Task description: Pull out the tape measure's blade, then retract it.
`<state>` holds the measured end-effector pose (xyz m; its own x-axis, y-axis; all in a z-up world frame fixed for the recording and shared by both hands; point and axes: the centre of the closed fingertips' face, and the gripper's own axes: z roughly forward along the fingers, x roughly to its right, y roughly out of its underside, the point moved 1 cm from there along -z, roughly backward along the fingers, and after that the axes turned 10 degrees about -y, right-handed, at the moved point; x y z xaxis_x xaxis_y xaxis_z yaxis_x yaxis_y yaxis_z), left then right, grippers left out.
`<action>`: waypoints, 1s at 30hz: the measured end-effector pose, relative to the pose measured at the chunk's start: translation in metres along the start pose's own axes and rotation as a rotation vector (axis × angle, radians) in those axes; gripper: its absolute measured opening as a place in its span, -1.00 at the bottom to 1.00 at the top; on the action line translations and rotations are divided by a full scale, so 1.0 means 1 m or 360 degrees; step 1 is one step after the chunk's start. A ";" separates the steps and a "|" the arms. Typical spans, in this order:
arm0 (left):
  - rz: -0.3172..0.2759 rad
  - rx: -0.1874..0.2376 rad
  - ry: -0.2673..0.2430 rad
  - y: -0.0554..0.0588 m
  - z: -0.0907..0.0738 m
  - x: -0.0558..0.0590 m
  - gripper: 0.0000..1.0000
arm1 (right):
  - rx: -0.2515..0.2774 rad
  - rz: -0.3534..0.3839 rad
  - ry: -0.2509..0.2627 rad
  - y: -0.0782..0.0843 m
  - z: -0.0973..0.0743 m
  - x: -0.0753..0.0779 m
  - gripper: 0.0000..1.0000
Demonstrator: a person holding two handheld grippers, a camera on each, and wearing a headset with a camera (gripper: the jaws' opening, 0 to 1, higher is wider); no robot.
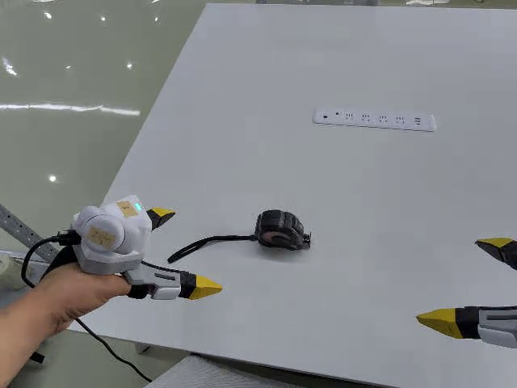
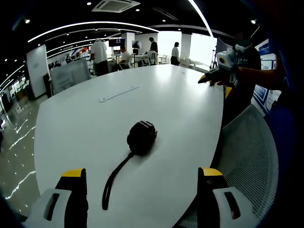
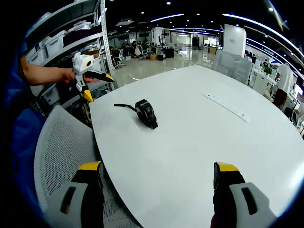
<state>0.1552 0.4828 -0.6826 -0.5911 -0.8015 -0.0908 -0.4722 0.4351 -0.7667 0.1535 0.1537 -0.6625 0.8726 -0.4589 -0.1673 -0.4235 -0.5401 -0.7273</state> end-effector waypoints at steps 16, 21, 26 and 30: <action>0.0028 0.0022 0.0071 -0.015 0.031 0.008 0.78 | -0.0060 -0.0070 -0.0105 -0.006 0.035 0.002 0.76; 0.0052 0.0020 0.0092 -0.020 0.043 0.011 0.75 | -0.0074 -0.0094 -0.0131 -0.010 0.048 0.005 0.74; 0.0079 0.0010 0.0117 -0.024 0.054 0.015 0.70 | -0.0093 -0.0115 -0.0173 -0.013 0.065 0.004 0.71; 0.0104 0.0001 0.0142 -0.026 0.063 0.019 0.68 | -0.0099 -0.0129 -0.0204 -0.018 0.078 0.004 0.69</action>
<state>0.1977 0.4304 -0.7044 -0.6763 -0.7319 -0.0836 -0.4305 0.4848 -0.7614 0.1838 0.2162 -0.7023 0.9266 -0.3206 -0.1963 -0.3614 -0.6160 -0.7000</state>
